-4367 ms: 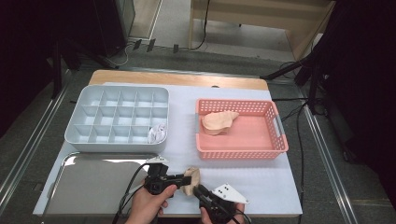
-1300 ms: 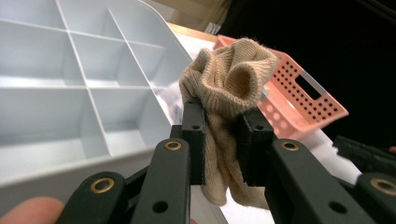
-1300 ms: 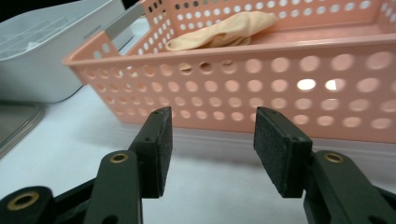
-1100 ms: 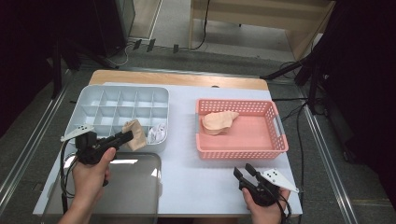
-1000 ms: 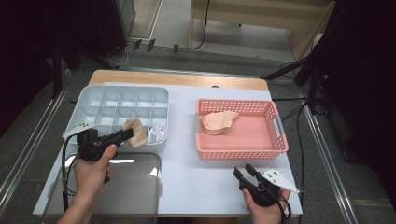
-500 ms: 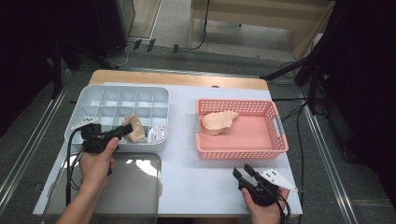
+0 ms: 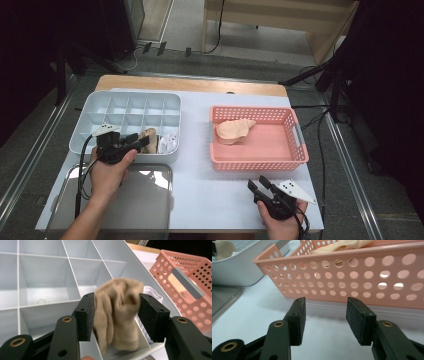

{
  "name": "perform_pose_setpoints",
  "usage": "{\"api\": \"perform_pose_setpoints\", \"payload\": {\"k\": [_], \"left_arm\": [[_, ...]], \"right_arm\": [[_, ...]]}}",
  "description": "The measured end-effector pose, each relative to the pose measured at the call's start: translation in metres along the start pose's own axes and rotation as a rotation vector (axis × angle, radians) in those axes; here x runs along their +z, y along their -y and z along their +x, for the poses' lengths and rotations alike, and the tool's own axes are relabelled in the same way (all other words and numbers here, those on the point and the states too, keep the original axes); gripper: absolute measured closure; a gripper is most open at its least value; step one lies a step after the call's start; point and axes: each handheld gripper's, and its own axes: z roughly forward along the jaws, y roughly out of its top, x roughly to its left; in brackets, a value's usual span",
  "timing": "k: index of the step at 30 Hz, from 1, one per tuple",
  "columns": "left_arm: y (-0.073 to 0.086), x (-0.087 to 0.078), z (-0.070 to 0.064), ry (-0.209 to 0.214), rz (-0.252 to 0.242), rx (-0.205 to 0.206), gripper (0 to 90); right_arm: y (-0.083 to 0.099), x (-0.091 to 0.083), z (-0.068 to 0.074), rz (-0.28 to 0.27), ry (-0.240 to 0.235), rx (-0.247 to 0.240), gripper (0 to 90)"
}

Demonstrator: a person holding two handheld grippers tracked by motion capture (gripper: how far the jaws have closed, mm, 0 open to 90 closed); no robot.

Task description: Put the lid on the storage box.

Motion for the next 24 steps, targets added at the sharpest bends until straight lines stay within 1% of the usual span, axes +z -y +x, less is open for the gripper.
{"api": "perform_pose_setpoints", "payload": {"k": [1,3,4,6,7,8,9,11,12,14,15,16,17,18,19,20,21,22,23,24], "left_arm": [[-0.001,0.0,-0.001,0.001,-0.01,-0.006,49.3],[-0.003,0.0,-0.002,-0.011,-0.018,0.0,51.9],[-0.004,0.001,-0.003,-0.01,-0.009,0.011,54.7],[-0.005,0.005,-0.005,-0.003,0.03,0.018,64.7],[-0.004,0.007,-0.006,0.001,0.045,0.02,67.3],[-0.004,0.009,-0.007,0.001,0.061,0.02,69.0],[-0.003,0.01,-0.007,0.009,0.071,0.017,70.6],[-0.003,0.01,-0.007,0.012,0.071,0.014,71.1],[-0.003,0.009,-0.007,0.018,0.059,0.001,70.7],[-0.005,0.005,-0.007,0.04,0.004,-0.032,65.1],[-0.005,0.005,-0.007,0.04,0.004,-0.032,60.6],[-0.007,0.004,-0.011,0.026,-0.02,-0.015,55.2],[-0.007,0.005,-0.014,0.01,-0.015,0.004,50.2],[-0.007,0.008,-0.017,0.0,0.004,0.024,46.8],[-0.007,0.011,-0.019,-0.005,0.026,0.039,44.7],[-0.006,0.014,-0.02,-0.028,0.043,0.053,42.8],[-0.005,0.016,-0.021,-0.047,0.053,0.06,43.1],[-0.004,0.017,-0.02,-0.043,0.066,0.061,43.8],[-0.004,0.018,-0.021,-0.045,0.079,0.06,45.9],[-0.003,0.019,-0.021,-0.06,0.086,0.071,50.0]], "right_arm": [[0.0,0.0,0.0,0.0,-0.001,0.001,51.3],[0.0,0.0,0.0,0.0,-0.002,0.002,51.4],[0.0,0.0,-0.001,-0.002,-0.004,-0.001,51.4],[0.001,0.0,-0.001,0.0,-0.005,0.003,51.4],[0.001,0.0,-0.001,0.003,-0.004,0.008,51.4],[0.001,0.0,-0.001,0.003,-0.006,0.008,51.4],[0.001,0.0,-0.001,0.003,-0.006,0.007,51.4],[0.001,0.001,-0.001,0.002,-0.007,0.006,51.5],[0.001,0.001,-0.001,0.001,-0.008,0.0,51.5],[0.001,0.001,-0.001,0.004,-0.009,0.005,51.5],[0.001,0.001,-0.001,0.004,-0.009,0.005,51.5],[0.001,0.001,0.0,0.005,-0.008,0.007,51.5],[0.001,0.001,-0.001,0.004,-0.009,0.005,51.5],[0.001,0.002,-0.001,0.003,-0.01,0.002,51.5],[0.002,0.002,0.0,0.006,-0.011,0.004,51.5],[0.002,0.002,0.0,0.007,-0.011,0.003,51.5],[0.002,0.002,0.0,0.008,-0.009,0.003,51.5],[0.002,0.002,0.001,0.011,-0.009,0.005,51.5],[0.002,0.002,0.001,0.011,-0.009,0.005,51.5],[0.002,0.002,0.001,0.011,-0.009,0.007,51.5]]}}
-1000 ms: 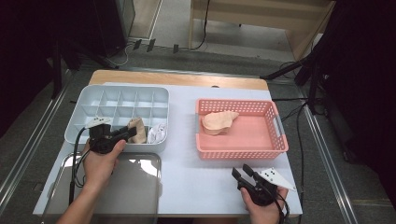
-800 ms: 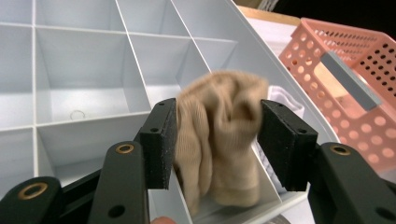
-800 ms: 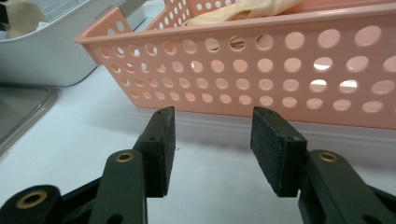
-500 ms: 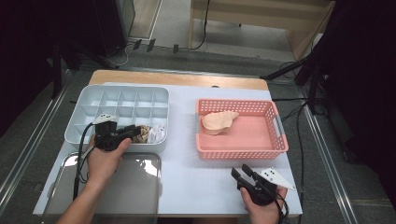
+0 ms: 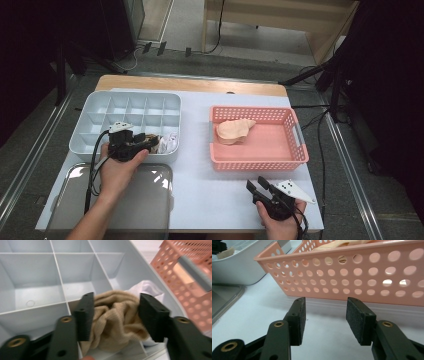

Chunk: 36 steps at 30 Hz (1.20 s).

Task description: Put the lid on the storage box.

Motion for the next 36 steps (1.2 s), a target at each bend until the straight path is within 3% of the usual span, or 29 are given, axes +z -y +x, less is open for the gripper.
{"api": "perform_pose_setpoints", "payload": {"k": [4,9,11,12,13,14,16,18,19,21,22,24,26,28,30,32,36], "left_arm": [[0.001,0.004,-0.001,-0.024,0.038,0.024,66.0],[0.0,0.003,0.001,-0.013,0.039,-0.01,68.7],[0.0,-0.002,0.001,0.013,-0.016,-0.036,62.9],[0.0,-0.002,0.001,0.013,-0.016,-0.036,59.8],[-0.002,-0.007,0.0,0.028,-0.076,-0.047,54.7],[-0.002,-0.007,-0.001,0.014,-0.094,-0.037,48.3],[-0.005,-0.005,-0.002,0.01,-0.082,-0.039,36.8],[-0.007,0.003,-0.004,-0.016,-0.017,-0.017,24.0],[-0.007,0.006,-0.005,-0.024,0.022,-0.001,20.6],[-0.007,0.008,-0.009,-0.048,0.036,0.026,18.1],[-0.007,0.008,-0.009,-0.065,0.04,0.027,21.2],[-0.007,0.007,-0.006,-0.081,0.048,0.023,37.4],[-0.008,0.006,-0.003,-0.072,0.067,0.02,54.1],[-0.009,0.006,0.001,-0.06,0.086,0.01,63.2],[-0.009,0.006,0.003,-0.06,0.096,0.006,68.4],[-0.013,0.007,0.005,-0.054,0.137,-0.015,70.5],[-0.018,0.011,0.005,-0.05,0.172,0.005,70.7]], "right_arm": [[0.0,0.0,-0.001,-0.002,-0.004,-0.003,51.7],[0.0,0.001,0.0,0.0,-0.007,0.0,51.8],[0.0,0.0,0.0,0.001,-0.005,0.005,51.8],[0.0,0.0,0.0,-0.004,-0.006,0.002,51.8],[0.0,0.0,-0.001,-0.003,-0.006,0.006,51.8],[0.0,0.0,-0.001,-0.001,-0.005,0.008,51.8],[0.001,0.001,-0.002,0.0,-0.004,0.009,51.8],[0.001,0.002,-0.001,0.002,-0.008,0.01,51.8],[0.001,0.002,0.0,0.003,-0.009,0.011,51.8],[0.001,0.002,0.0,0.003,-0.01,0.007,51.8],[0.001,0.002,0.0,0.005,-0.009,0.011,51.8],[0.002,0.002,-0.001,0.005,-0.01,0.01,51.8],[0.002,0.002,-0.001,0.006,-0.01,0.008,51.8],[0.002,0.002,-0.001,0.008,-0.01,0.009,51.9],[0.002,0.002,-0.001,0.008,-0.008,0.011,51.9],[0.001,0.002,-0.001,0.011,-0.007,0.017,52.0],[0.001,0.003,-0.001,0.011,-0.008,0.024,52.1]]}}
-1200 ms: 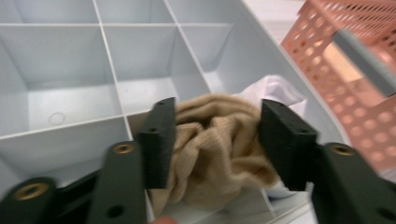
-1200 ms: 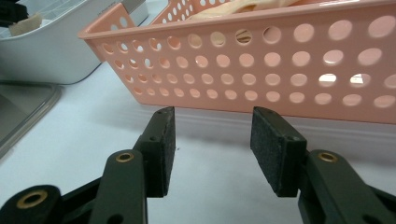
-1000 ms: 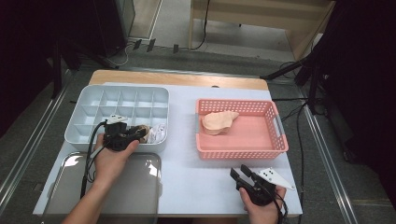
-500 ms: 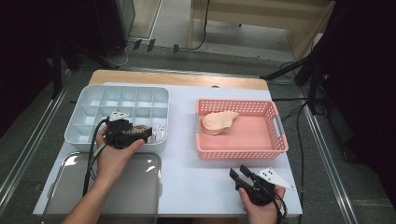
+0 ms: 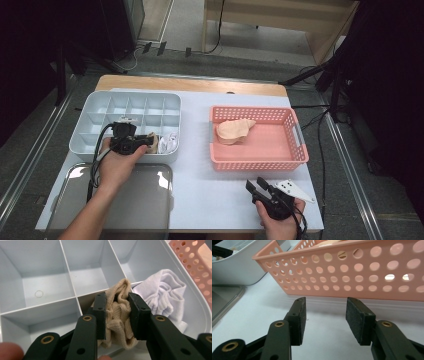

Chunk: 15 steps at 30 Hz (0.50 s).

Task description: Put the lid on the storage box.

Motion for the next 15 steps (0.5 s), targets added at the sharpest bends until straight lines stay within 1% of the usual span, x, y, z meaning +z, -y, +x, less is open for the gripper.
{"api": "perform_pose_setpoints", "payload": {"k": [3,4,5,6,7,8,9,13,15], "left_arm": [[0.001,-0.001,0.002,0.028,-0.014,-0.015,69.5],[0.002,-0.002,0.003,0.04,-0.039,-0.024,68.4],[0.004,-0.003,0.003,0.057,-0.06,-0.023,65.8],[0.004,-0.003,0.003,0.057,-0.06,-0.023,62.0],[0.009,-0.006,0.004,0.072,-0.111,-0.017,58.4],[0.011,-0.008,0.005,0.081,-0.143,-0.012,54.4],[0.014,-0.01,0.006,0.097,-0.169,-0.018,47.8],[0.022,-0.023,0.011,0.128,-0.246,-0.052,21.5],[0.027,-0.032,0.011,0.158,-0.283,-0.065,11.6]], "right_arm": [[0.0,0.0,0.001,-0.002,-0.001,0.003,52.1],[0.0,-0.001,0.001,-0.004,0.0,0.003,52.1],[-0.001,-0.002,0.001,-0.008,0.001,0.001,52.1],[-0.001,-0.002,0.001,-0.008,0.001,0.001,52.1],[-0.002,-0.003,0.0,-0.011,-0.003,0.005,52.2],[-0.002,-0.003,0.0,-0.014,-0.002,0.004,52.2],[-0.002,-0.004,-0.001,-0.014,0.0,0.009,52.1],[-0.002,-0.005,0.0,-0.018,-0.005,0.005,51.3],[-0.003,-0.006,0.001,-0.022,-0.01,-0.006,49.8]]}}
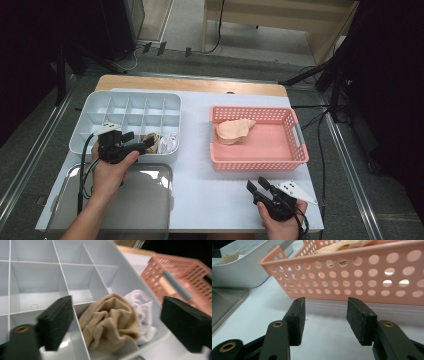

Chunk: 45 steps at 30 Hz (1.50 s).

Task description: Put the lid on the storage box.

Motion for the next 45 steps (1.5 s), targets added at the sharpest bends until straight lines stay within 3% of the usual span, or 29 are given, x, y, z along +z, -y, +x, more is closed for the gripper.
{"api": "perform_pose_setpoints", "payload": {"k": [7,9,11,12,20,24,28,31,34,40,45], "left_arm": [[0.009,-0.033,-0.009,0.043,-0.09,0.05,4.3],[0.016,-0.045,-0.012,0.053,-0.106,0.088,1.5],[0.021,-0.054,-0.013,0.055,-0.115,0.087,1.5],[0.027,-0.062,-0.012,0.066,-0.125,0.067,1.5],[0.053,-0.09,-0.009,0.003,-0.132,0.11,1.5],[0.066,-0.102,-0.003,-0.002,-0.146,0.098,1.5],[0.075,-0.109,0.002,-0.008,-0.156,0.084,1.5],[0.086,-0.116,0.01,0.001,-0.176,0.05,1.5],[0.096,-0.118,0.017,-0.014,-0.164,0.045,1.5],[0.103,-0.117,0.027,-0.034,-0.145,0.032,1.5],[0.103,-0.118,0.029,-0.027,-0.141,0.032,1.5]], "right_arm": [[-0.003,-0.007,0.005,-0.037,0.037,-0.038,35.3],[-0.004,-0.009,0.006,-0.043,0.041,-0.046,32.9],[-0.004,-0.01,0.006,-0.04,0.038,-0.048,31.2],[-0.004,-0.01,0.007,-0.036,0.041,-0.046,30.8],[-0.01,-0.009,0.011,-0.038,0.031,-0.029,29.7],[-0.013,-0.01,0.014,-0.02,0.028,-0.049,29.4],[-0.015,-0.013,0.01,-0.015,0.031,-0.049,29.8],[-0.016,-0.016,0.007,0.001,0.043,-0.034,29.6],[-0.02,-0.02,0.002,0.007,0.058,-0.025,29.3],[-0.026,-0.023,0.002,-0.009,0.058,-0.016,29.4],[-0.034,-0.019,0.009,-0.003,0.044,-0.032,29.5]]}}
